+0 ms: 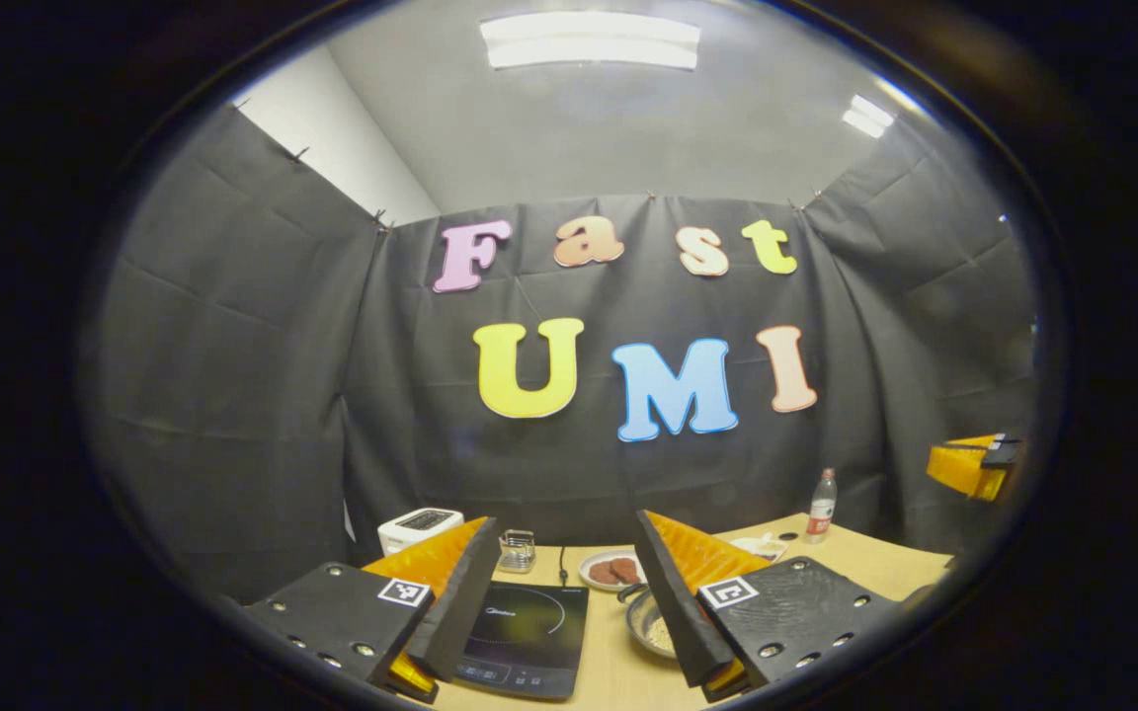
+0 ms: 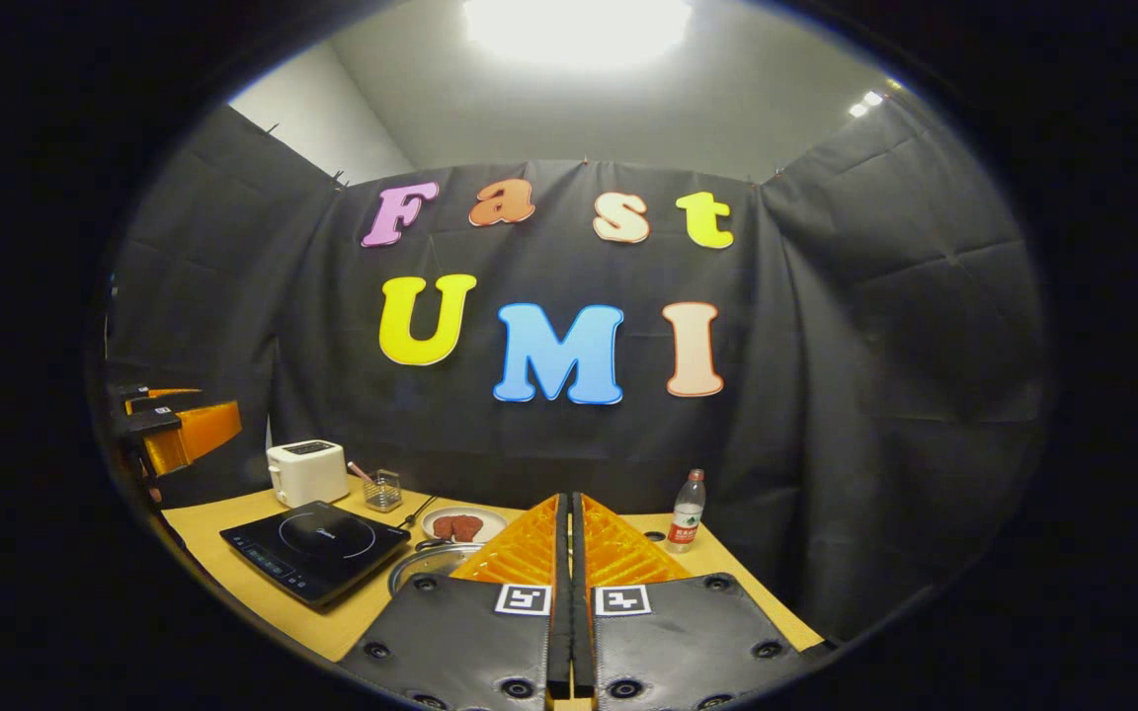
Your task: First push the handle of the pot to place it horizontally, then grasp the pot with both hands and set it on the induction cooktop.
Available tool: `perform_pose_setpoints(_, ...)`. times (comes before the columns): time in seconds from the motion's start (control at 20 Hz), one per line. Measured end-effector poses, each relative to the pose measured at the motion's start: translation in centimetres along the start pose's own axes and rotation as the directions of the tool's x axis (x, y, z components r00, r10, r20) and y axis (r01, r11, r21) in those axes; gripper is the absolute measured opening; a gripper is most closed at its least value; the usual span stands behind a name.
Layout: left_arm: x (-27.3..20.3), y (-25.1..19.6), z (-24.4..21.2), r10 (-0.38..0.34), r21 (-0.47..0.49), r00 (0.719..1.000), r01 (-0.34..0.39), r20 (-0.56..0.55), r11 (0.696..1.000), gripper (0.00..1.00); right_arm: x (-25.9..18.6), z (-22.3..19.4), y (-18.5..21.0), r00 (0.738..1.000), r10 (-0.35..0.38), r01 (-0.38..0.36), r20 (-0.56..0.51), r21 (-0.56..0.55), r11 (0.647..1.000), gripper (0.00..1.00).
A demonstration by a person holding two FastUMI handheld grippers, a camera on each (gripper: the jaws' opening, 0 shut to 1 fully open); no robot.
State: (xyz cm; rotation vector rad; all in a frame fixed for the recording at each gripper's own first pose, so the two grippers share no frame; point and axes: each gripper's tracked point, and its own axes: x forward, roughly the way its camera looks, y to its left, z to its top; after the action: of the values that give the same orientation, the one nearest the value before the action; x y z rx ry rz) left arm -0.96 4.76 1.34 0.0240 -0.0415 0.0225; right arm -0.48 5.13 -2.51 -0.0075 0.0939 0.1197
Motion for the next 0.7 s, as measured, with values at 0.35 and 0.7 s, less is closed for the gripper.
perform_pose_setpoints(0.35, 0.5, 2.6, -0.6, -0.014, -0.014, 1.0, 0.014, 0.0, 1.0, 0.83, 0.8, -3.9, 2.7, 0.993, 0.06, -0.062, -0.102, -0.021, 0.998, 0.02)
perform_pose_setpoints(0.7, 1.5, 3.2, -0.2, 0.005, 0.011, 1.0, -0.005, 0.007, 1.0, 0.83, 2.0, -9.0, 5.2, 0.957, 0.185, -0.197, -0.224, -0.032, 0.98, 0.02)
